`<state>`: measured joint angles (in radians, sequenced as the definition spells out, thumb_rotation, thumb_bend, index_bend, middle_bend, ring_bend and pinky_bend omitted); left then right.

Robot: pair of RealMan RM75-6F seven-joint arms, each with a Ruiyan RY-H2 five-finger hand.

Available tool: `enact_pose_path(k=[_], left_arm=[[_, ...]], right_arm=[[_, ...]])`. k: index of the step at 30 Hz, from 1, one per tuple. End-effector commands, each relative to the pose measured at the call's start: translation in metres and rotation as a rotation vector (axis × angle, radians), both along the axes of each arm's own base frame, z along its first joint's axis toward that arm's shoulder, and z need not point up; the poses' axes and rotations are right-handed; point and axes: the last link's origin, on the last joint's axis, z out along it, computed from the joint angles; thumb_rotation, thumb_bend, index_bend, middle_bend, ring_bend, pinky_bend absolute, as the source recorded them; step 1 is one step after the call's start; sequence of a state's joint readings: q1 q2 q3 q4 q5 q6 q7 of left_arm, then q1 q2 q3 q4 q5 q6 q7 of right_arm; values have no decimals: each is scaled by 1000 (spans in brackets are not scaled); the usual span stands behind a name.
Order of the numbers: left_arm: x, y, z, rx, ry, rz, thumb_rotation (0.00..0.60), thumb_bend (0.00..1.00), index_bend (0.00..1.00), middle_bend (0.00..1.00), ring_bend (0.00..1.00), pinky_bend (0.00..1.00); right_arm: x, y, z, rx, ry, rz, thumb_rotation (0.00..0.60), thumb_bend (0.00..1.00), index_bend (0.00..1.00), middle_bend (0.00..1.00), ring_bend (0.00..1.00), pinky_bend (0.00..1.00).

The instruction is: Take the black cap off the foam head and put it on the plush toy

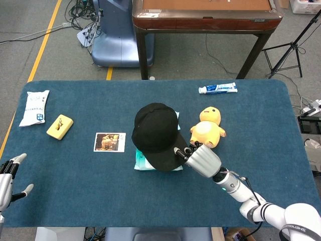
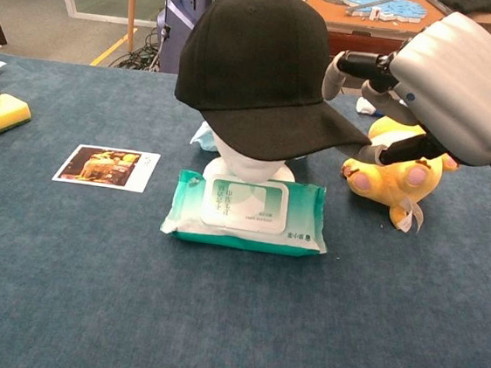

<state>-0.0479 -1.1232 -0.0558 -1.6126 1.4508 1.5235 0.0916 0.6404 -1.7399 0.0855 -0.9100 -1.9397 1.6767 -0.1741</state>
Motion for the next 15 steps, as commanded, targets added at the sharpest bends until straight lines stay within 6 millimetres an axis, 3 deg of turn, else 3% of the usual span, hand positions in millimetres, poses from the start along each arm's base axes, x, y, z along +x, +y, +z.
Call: enact_pose_path(k=[1,7,15], left_arm=[[0,0,0,0,0,1,600,166,145,198,198,498],[0,0,0,0,0,0,600,166,145,198,198,498],[0,0,0,0,-1,2,600,166,145,198,199,498]], right_arm=[[2,1,0,2,-10,13,600,332,495,954,956,1000],[2,1,0,-2,-11,13,600,446,533,962,964,1000],[4,-2,1,-12,-20,16,600,484,603,973,976,1000]])
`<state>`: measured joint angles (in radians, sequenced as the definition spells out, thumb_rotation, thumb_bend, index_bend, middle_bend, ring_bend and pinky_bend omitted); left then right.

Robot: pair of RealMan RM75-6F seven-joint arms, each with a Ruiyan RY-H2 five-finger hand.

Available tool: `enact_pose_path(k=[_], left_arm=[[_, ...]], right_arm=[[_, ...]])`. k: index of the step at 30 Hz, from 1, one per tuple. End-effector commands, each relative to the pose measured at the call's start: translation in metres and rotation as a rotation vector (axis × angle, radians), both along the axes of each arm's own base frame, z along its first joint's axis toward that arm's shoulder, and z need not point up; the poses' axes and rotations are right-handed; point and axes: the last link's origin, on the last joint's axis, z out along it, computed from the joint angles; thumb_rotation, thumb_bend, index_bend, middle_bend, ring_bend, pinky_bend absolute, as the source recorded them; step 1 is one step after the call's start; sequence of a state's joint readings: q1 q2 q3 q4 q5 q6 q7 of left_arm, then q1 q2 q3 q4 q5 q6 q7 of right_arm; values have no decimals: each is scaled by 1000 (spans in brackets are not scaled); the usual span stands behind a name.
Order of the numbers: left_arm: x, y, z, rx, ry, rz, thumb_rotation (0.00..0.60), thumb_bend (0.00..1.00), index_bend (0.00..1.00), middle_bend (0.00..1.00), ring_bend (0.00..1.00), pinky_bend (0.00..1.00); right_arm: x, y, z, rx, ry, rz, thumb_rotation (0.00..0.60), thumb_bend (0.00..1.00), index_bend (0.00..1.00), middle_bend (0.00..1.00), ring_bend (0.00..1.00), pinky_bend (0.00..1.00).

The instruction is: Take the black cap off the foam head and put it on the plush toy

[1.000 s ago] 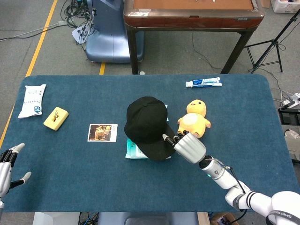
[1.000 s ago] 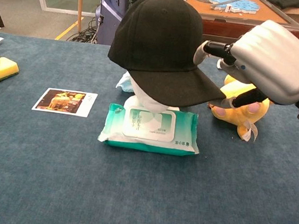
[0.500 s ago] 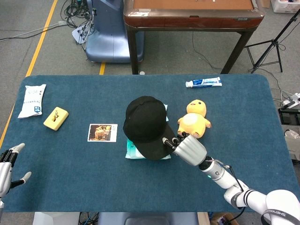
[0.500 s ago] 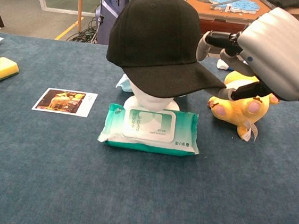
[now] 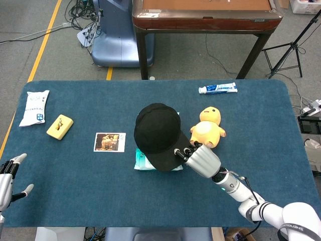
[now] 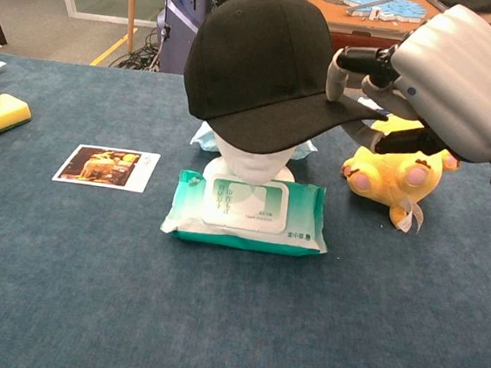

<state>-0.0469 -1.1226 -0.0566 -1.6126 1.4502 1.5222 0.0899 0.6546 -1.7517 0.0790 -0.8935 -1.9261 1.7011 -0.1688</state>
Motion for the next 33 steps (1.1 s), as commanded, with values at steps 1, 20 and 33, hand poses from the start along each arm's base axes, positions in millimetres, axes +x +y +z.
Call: enact_pose_path(k=[1,20,33], left_arm=[[0,0,0,0,0,0,600,166,145,198,198,498],[0,0,0,-1,-4,1,600,166,145,198,198,498],[0,-1,2,3,-9,0,600,166,145,198,198,498]], right_arm=[[1,-1,1,-5,-4,5,600,485,608,973,977,1000],[24,-19,16,-103,-47,74,600,494,707,999,999,1000],[39,-41,22,-170,-91,74,600,495,734,1000,1000,1000]])
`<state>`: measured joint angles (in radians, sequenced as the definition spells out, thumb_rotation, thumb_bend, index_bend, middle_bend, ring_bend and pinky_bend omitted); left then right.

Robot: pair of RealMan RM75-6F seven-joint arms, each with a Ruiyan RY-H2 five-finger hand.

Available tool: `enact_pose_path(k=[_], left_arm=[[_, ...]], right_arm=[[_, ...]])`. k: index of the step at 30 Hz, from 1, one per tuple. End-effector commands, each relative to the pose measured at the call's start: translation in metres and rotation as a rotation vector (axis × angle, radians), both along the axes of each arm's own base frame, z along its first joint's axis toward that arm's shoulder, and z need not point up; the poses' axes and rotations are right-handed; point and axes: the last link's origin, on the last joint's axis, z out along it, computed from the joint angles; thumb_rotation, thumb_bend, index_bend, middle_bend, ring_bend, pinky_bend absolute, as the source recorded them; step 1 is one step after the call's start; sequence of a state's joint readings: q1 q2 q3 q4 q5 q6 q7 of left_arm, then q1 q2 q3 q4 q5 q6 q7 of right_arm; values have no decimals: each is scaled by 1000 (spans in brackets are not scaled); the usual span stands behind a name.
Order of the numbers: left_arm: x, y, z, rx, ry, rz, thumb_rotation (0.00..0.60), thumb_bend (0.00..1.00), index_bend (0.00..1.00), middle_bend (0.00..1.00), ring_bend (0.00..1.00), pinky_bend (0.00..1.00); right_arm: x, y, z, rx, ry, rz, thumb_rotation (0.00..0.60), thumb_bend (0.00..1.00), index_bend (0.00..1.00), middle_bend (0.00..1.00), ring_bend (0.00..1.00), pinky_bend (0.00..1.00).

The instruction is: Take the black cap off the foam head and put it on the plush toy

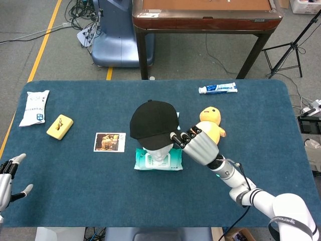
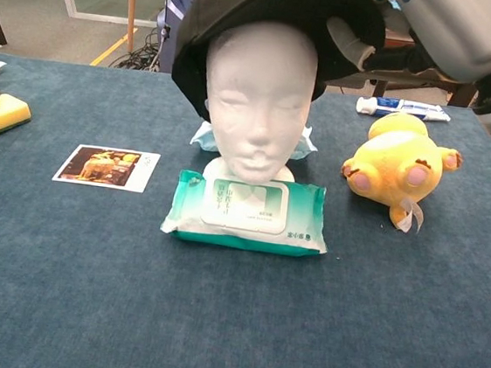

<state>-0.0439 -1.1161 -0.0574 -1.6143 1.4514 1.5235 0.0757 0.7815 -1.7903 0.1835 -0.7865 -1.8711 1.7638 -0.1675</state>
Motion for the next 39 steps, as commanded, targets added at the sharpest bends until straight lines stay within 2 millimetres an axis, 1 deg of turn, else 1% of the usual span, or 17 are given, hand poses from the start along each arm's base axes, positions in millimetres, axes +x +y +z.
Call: enact_pose_path(k=[1,6,12,21,26,31,35,39], left_arm=[[0,0,0,0,0,-1,600,166,145,198,198,498],[0,-1,1,3,-4,-2,600,166,145,198,199,498],[0,-3,3,7,-9,-3,600,166,145,198,199,498],[0,-4,5,13,-14,-3,600,166,145,198,199,498],[-1,-4,5,13,-12,-2,600,166,145,198,198,498],[0,-4,4,12,-8,-2,600,166,145,198,199,498],[0,-4,4,14,-7,-1,600,166,145,198,198,498],[-1,-4,3,14,-2,3,600,166,145,198,199,498]], right_arm=[[2,-4,0,-7,-9,-4,600,494,737,1000,1000,1000],[5,-11,3,-24,-14,-5,600,494,742,1000,1000,1000],[14,-25,11,-54,-44,-8,600,494,746,1000,1000,1000],[28,-48,34,-119,-107,-30,600,495,747,1000,1000,1000],[28,-49,47,-165,-119,-24,600,495,750,1000,1000,1000],[19,-44,62,-228,-104,-19,600,495,754,1000,1000,1000],[0,-35,79,-296,-69,-41,600,494,760,1000,1000,1000],[-26,-25,100,-368,-31,-94,600,494,764,1000,1000,1000]])
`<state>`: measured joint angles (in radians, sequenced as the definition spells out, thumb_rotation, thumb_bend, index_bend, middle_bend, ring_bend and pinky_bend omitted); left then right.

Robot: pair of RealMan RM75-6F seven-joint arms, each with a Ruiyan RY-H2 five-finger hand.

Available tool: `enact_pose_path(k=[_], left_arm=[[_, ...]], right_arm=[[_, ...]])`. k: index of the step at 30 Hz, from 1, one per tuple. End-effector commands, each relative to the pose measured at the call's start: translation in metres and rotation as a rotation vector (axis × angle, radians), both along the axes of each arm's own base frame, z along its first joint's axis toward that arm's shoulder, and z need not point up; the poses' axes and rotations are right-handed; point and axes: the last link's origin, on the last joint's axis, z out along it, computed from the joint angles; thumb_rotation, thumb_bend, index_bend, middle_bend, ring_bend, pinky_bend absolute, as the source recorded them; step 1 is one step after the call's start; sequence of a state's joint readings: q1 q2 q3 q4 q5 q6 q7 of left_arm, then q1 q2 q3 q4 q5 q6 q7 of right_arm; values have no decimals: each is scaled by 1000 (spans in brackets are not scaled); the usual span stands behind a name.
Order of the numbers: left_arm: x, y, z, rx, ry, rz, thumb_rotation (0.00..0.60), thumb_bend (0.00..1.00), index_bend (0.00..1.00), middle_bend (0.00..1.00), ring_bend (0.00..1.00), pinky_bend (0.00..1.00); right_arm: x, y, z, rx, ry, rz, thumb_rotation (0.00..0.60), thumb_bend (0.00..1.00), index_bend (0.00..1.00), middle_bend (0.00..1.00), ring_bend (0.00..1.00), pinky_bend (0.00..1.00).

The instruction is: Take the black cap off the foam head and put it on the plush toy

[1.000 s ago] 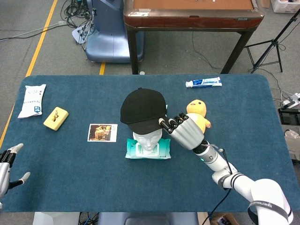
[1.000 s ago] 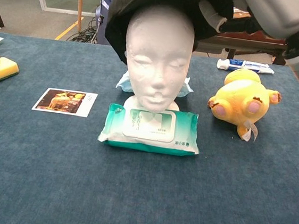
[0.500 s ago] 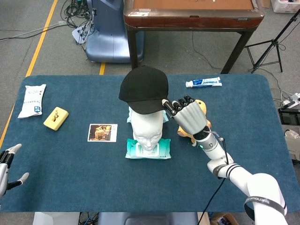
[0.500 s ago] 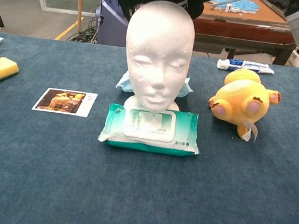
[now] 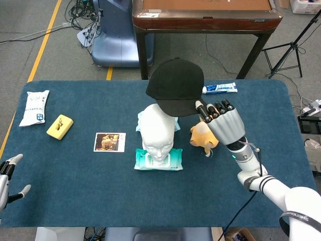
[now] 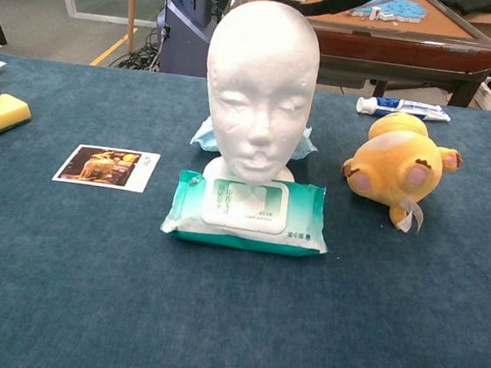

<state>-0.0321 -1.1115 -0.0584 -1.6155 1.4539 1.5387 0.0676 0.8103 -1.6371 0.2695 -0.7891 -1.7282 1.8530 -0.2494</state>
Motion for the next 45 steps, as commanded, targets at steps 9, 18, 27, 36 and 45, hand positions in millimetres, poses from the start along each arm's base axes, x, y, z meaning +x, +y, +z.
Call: enact_pose_path(k=[9,18,27,36,45], left_arm=[[0,1,-1,9,4,8,600,166,145,198,198,498],[0,1,-1,9,3,6,600,166,145,198,199,498],[0,1,1,12,-2,5,600,166,145,198,199,498],[0,1,0,9,1,6,600,166,145,198,198,498],[0,0,0,10,0,5,600,166,145,198,198,498]], right_arm=[[-73,21,43,-156,65,-252,600,494,764,1000,1000,1000],[-106,14,33,-166,121,-475,600,494,764,990,990,1000],[-127,2,12,-115,151,-630,600,494,764,951,956,1000],[-134,-8,-11,-47,158,-685,600,494,764,937,944,1000],[-126,1,-37,66,136,-622,600,490,747,914,929,1000]])
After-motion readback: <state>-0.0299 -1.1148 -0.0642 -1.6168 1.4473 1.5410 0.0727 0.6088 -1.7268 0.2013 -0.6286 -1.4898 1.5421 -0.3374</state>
